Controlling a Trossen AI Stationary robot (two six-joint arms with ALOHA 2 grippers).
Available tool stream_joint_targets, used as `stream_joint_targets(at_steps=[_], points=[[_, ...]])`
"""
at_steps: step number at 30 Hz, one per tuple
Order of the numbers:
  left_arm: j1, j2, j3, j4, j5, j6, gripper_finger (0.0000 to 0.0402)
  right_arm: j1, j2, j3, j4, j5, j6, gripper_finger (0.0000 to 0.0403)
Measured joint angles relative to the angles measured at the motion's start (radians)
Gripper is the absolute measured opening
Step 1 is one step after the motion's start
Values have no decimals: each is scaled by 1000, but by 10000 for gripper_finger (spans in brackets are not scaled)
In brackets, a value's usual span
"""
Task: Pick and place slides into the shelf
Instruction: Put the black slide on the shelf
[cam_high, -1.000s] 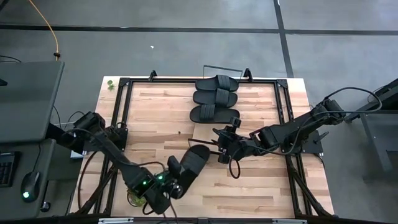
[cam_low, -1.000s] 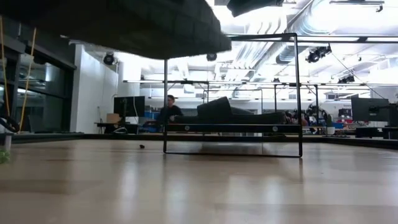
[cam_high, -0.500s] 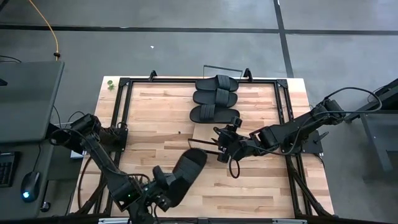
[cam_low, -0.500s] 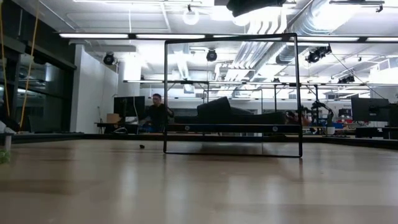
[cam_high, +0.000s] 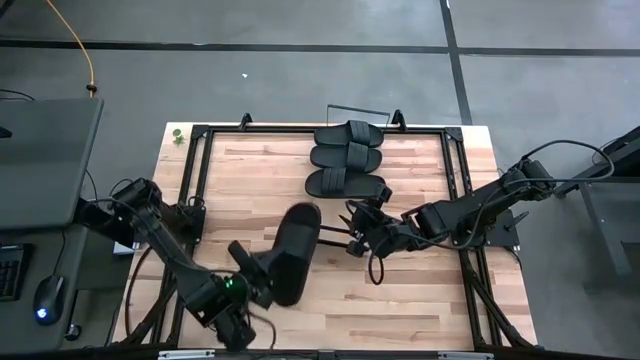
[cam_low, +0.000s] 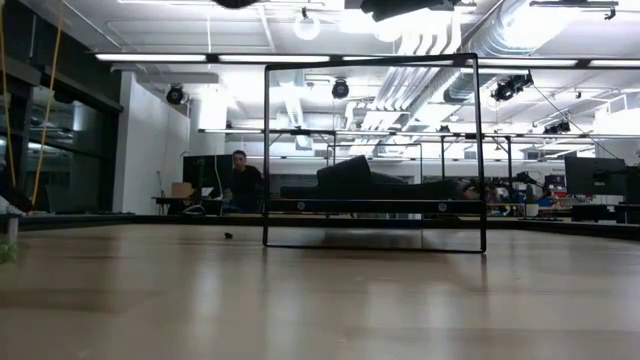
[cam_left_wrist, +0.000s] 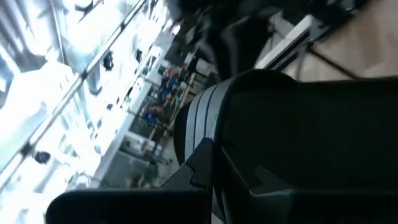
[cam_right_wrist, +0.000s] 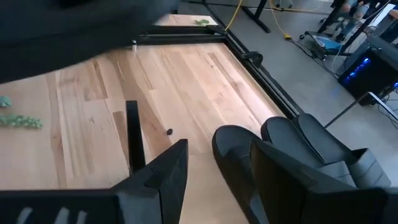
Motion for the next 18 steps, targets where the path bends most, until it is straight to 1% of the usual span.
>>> stream_joint_targets(at_steps=[6, 9, 11, 13, 15, 18], points=[[68, -48, 0, -302, 0, -345, 0, 11, 0, 0, 51, -11, -8, 162], [105, -68, 0, -402, -2, -492, 0, 22, 0, 0, 95, 11, -22, 162], [135, -78, 0, -417, -2, -531, 0, 28, 0, 0, 142, 43, -36, 162], [169, -86, 0, -408, -2, -535, 0, 29, 0, 0, 199, 62, -60, 162], [210, -87, 0, -407, -3, -535, 0, 29, 0, 0, 243, 53, -76, 162], [270, -87, 0, -408, -1, -516, 0, 24, 0, 0, 283, 0, -85, 162]])
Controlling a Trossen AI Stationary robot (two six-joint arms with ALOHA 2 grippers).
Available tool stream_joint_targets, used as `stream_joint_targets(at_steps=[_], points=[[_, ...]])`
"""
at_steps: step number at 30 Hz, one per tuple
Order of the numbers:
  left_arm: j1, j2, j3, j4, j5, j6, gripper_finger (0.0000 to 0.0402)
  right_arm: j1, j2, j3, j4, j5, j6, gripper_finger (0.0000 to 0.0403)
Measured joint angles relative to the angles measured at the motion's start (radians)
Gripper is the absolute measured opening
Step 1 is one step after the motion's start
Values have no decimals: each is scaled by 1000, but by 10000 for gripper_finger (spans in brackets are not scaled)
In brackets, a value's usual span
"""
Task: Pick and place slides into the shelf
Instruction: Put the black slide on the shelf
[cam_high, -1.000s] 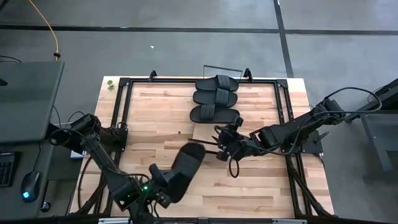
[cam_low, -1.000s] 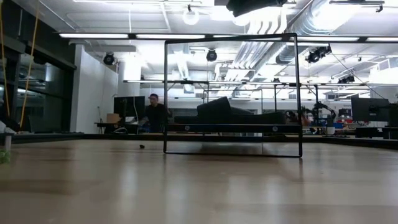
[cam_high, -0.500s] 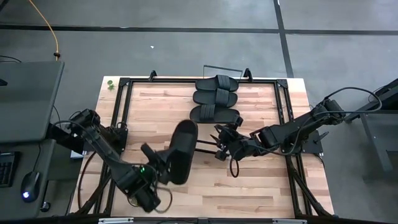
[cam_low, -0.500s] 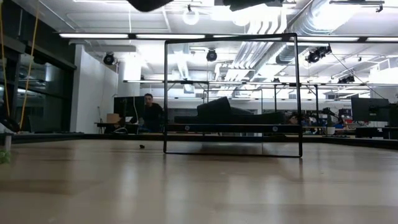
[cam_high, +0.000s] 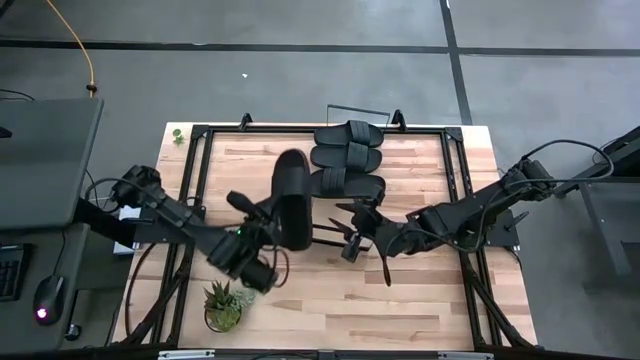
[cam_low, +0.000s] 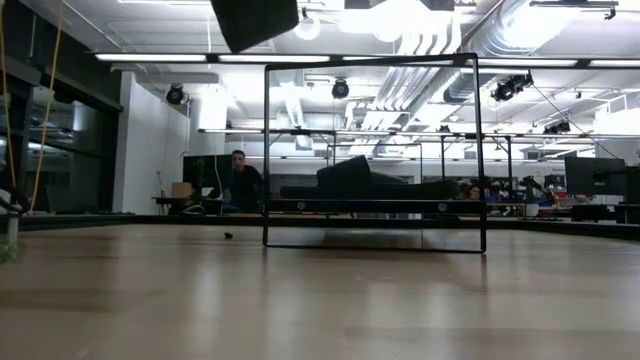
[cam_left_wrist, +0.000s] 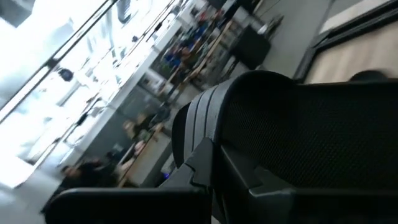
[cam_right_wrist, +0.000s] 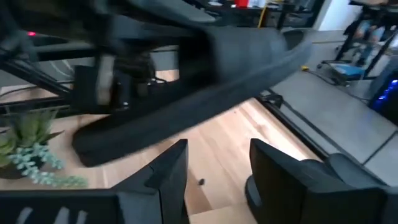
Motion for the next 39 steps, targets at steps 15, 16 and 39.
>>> stream_joint_targets(at_steps=[15, 16, 39], points=[[178, -90, 0, 11, 0, 169, 0, -116, 0, 0, 112, -193, 24, 166], [183, -103, 0, 15, -2, 177, 0, -133, 0, 0, 123, -213, 25, 169], [302, -199, 0, 737, -2, 994, 0, -339, 0, 0, 236, -527, 252, 221]])
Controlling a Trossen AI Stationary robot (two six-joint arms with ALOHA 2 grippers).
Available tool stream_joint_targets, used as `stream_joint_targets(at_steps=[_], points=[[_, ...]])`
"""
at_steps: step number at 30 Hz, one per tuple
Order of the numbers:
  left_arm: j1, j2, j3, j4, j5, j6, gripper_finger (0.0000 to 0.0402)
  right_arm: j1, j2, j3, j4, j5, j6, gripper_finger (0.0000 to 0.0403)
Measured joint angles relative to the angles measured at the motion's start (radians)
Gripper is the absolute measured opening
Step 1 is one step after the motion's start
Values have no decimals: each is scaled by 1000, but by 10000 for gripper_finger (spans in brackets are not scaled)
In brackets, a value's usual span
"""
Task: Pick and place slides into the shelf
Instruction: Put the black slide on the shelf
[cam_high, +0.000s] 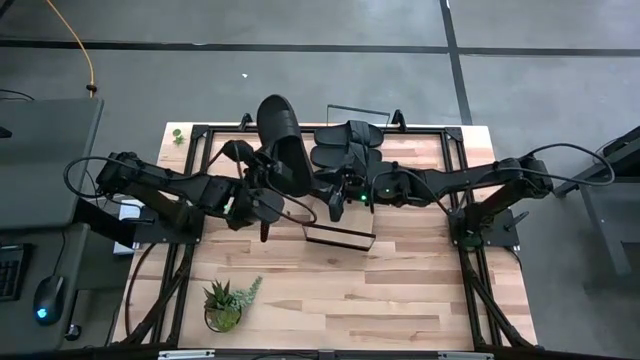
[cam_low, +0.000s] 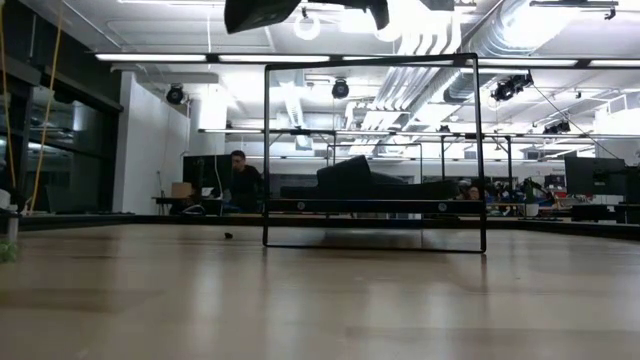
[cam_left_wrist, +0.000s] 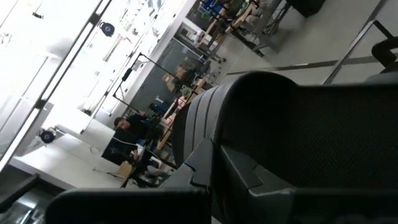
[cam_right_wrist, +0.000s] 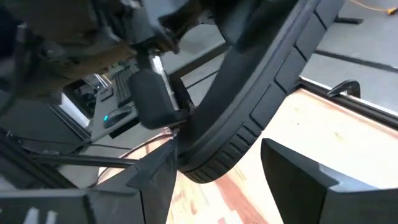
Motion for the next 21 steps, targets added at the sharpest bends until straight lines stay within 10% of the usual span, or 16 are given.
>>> stream_joint_targets(at_steps=[21], points=[[0, 0, 0, 391, 93, 336, 0, -60, 0, 0, 20, -42, 37, 221]])
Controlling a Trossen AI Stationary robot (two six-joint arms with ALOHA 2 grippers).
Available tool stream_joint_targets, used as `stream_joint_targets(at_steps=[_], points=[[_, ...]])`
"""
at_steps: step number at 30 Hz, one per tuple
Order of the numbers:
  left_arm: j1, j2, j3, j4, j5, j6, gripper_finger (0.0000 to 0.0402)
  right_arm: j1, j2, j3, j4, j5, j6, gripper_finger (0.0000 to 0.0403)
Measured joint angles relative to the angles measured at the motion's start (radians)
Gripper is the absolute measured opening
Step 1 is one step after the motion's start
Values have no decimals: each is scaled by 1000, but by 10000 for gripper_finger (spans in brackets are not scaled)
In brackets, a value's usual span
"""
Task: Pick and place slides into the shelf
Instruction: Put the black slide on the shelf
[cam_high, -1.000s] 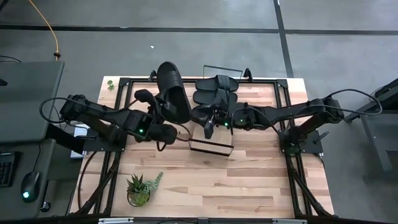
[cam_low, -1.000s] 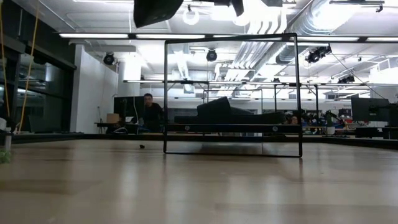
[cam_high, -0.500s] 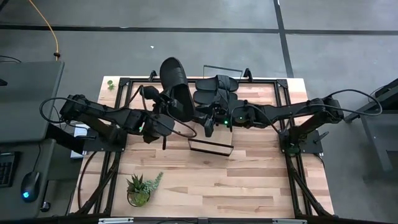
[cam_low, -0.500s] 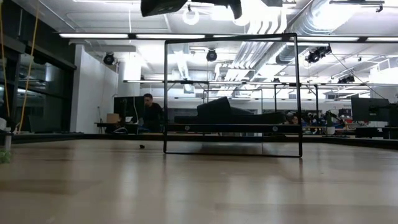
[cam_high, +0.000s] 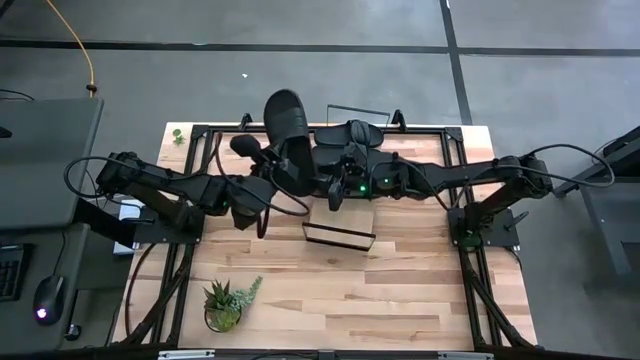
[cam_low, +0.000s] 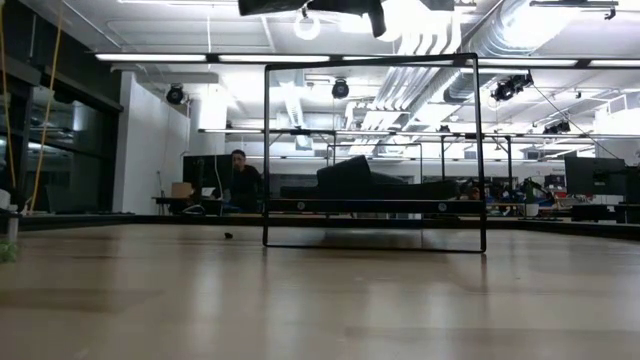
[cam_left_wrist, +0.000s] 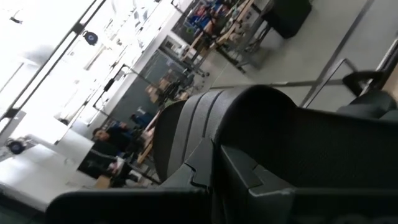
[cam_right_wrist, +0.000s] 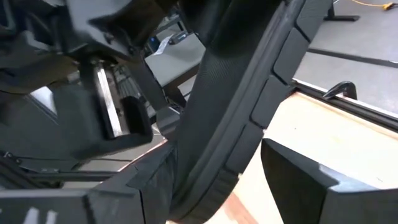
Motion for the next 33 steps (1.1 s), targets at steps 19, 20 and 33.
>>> stream_joint_targets(at_steps=[19, 20, 33], points=[[-2, 1, 0, 72, 44, 77, 0, -15, 0, 0, -45, -13, -43, 73], [-2, 1, 0, 72, 51, 87, 1, -18, 0, 0, -51, -14, -44, 57], [-1, 2, 0, 67, 61, 113, 36, -79, -5, 2, -167, -43, -73, 35]])
